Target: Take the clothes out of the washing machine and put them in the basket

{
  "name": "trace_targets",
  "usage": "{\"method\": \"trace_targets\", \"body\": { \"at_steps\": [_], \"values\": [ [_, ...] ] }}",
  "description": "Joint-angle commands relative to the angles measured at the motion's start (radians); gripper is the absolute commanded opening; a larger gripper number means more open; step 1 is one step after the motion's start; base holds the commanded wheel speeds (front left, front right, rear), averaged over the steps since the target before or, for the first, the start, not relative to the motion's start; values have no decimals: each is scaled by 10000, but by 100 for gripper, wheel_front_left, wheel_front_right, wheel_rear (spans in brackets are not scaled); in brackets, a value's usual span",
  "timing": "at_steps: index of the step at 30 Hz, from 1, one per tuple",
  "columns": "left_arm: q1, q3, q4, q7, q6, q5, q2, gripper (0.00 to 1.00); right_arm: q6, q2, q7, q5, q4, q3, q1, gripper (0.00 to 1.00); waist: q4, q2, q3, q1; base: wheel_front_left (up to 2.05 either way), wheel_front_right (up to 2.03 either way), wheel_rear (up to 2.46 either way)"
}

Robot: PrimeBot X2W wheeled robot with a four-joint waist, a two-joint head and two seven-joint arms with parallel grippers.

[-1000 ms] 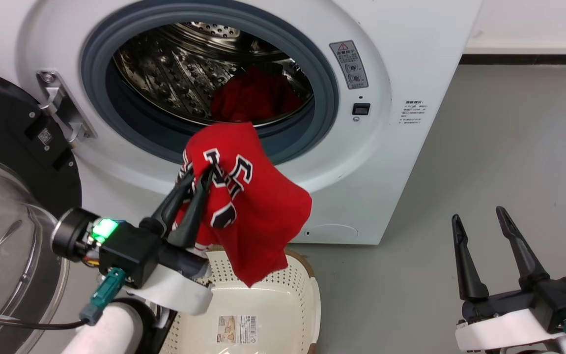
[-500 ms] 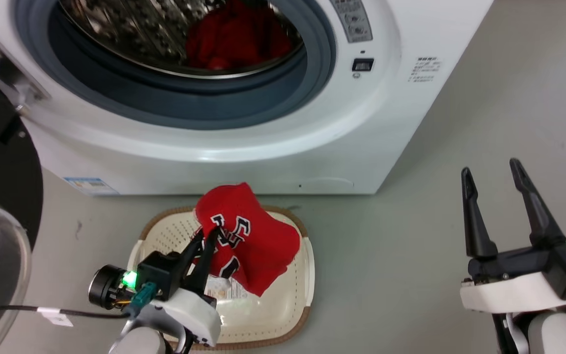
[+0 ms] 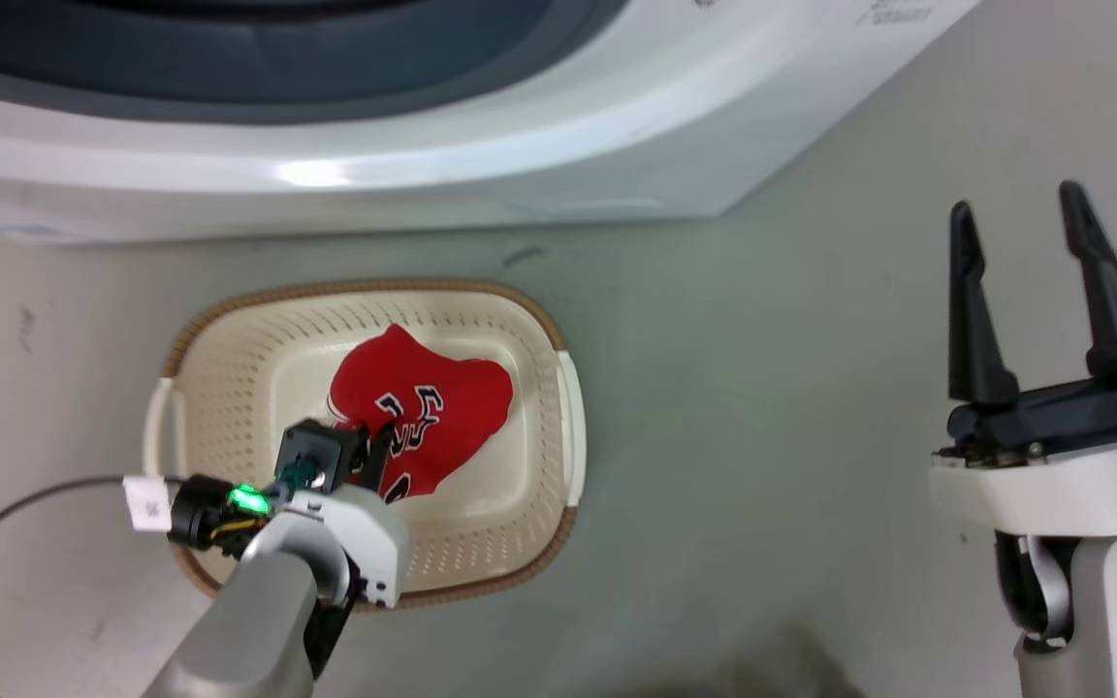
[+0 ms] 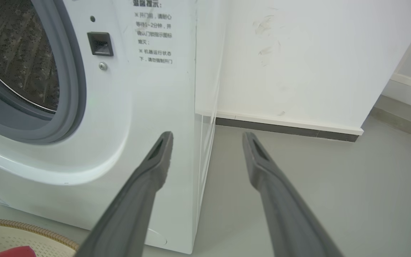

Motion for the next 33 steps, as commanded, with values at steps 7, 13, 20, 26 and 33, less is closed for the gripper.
{"method": "trace_targets", "body": {
  "at_steps": [7,13,20,26,33],
  "values": [
    [-1973,-390,3235,272,-79,444,-489,0,-10,10,-24,225,-146,-193,-596,100,-493,0,1756,-3,0,0,0],
    [-2760,-806,4521,531,-261,718,-734,0,-10,10,-24,294,-176,-142,-821,100,-594,0,2135,-3,0,0,0],
    [-2516,-1150,4910,800,-497,779,-955,100,-10,9,-24,261,23,-151,-738,100,-407,0,1562,-3,0,0,0],
    [-2333,-1301,4939,398,-439,818,-1027,100,-10,9,-24,239,138,-97,-520,100,-219,0,822,-3,0,0,0],
    [-1881,-981,4133,-59,-231,497,-1113,100,-10,7,-24,91,390,-150,85,100,192,0,-560,-3,0,0,0]
  ]
}}
